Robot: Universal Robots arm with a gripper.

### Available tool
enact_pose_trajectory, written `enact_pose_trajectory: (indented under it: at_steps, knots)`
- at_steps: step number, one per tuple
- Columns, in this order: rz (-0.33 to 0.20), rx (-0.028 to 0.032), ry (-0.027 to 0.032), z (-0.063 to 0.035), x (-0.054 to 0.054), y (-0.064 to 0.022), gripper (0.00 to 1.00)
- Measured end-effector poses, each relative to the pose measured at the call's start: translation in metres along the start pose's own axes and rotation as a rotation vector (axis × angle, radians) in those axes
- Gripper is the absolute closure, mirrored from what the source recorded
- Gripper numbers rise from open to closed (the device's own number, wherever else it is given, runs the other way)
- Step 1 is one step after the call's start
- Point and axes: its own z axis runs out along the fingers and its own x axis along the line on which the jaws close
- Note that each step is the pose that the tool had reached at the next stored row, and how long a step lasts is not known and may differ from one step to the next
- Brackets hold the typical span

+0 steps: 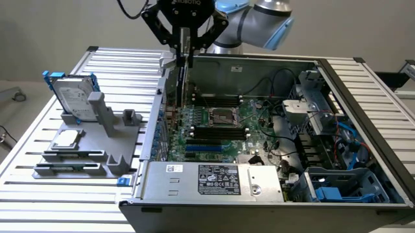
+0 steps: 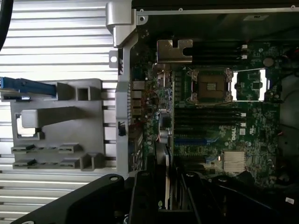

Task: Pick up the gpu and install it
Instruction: 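Pick up the gpu and move the gpu toward the slot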

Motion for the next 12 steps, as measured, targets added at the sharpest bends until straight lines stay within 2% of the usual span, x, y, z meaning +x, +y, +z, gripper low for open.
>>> enact_pose_trajectory:
  at_steps: [12]
  knots:
    - [0.0,0.0066,-0.0001,0.0191,-0.056,0.0002,0.74]
